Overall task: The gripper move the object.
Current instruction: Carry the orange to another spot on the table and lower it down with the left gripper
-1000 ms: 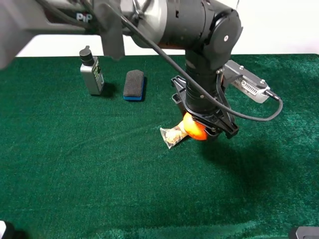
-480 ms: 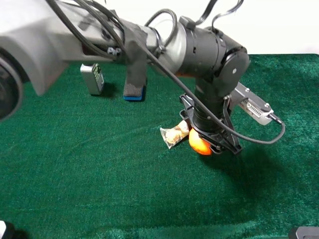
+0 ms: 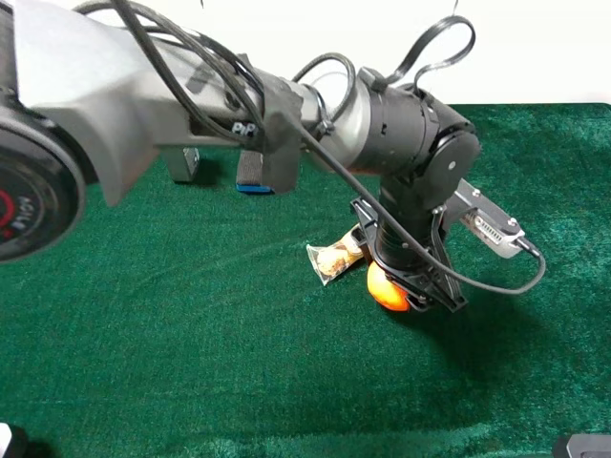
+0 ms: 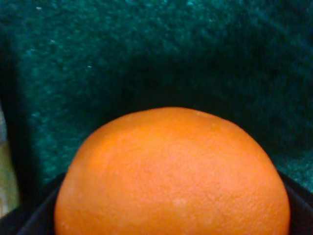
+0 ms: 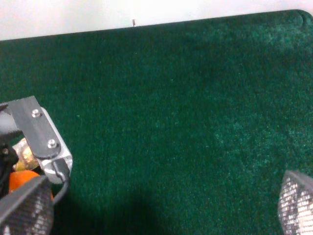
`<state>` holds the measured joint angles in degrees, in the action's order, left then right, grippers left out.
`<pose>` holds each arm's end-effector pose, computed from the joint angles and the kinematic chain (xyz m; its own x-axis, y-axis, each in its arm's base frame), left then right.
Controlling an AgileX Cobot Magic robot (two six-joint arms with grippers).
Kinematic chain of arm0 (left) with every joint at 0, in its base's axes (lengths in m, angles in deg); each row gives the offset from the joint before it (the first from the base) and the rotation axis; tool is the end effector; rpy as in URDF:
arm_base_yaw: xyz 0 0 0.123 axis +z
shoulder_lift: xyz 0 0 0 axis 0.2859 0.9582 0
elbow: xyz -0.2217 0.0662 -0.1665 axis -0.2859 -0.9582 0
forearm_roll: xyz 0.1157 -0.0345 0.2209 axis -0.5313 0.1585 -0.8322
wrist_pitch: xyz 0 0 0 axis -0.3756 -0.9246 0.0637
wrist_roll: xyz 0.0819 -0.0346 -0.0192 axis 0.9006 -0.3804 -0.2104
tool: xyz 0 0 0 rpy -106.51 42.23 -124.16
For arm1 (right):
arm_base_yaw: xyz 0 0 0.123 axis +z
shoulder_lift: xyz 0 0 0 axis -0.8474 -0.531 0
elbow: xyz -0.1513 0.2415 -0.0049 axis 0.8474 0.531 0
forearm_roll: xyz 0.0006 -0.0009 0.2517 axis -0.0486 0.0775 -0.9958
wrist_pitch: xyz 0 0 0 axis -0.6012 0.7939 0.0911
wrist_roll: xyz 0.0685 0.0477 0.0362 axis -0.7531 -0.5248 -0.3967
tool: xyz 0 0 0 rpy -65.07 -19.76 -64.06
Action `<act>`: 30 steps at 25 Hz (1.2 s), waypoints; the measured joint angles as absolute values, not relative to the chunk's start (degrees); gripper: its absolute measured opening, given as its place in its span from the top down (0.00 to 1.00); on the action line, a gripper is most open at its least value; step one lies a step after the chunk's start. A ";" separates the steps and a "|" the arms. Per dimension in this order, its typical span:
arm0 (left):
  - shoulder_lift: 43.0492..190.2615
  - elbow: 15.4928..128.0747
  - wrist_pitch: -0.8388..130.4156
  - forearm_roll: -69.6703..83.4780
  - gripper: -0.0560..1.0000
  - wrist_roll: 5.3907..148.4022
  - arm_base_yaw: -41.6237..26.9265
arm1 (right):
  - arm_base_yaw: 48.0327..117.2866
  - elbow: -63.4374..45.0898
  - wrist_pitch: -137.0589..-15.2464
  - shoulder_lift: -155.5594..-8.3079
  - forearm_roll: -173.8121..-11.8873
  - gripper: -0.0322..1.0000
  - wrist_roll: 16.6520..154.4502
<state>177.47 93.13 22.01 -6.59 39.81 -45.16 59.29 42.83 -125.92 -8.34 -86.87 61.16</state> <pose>0.2268 -0.4225 0.1135 -0.5020 0.8236 -0.2639 0.8558 0.5172 -0.0140 -0.0038 0.0026 0.2774 -0.4296 0.0338 -0.9024 -0.0307 0.9982 0.0520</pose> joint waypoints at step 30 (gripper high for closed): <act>176.95 93.84 21.56 -6.15 0.02 38.66 -45.43 | 59.29 42.83 -125.92 -8.34 -86.87 0.30 61.16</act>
<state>176.95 93.84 21.56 -6.15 38.66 -45.43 59.29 42.83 -125.92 -8.34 -86.87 61.16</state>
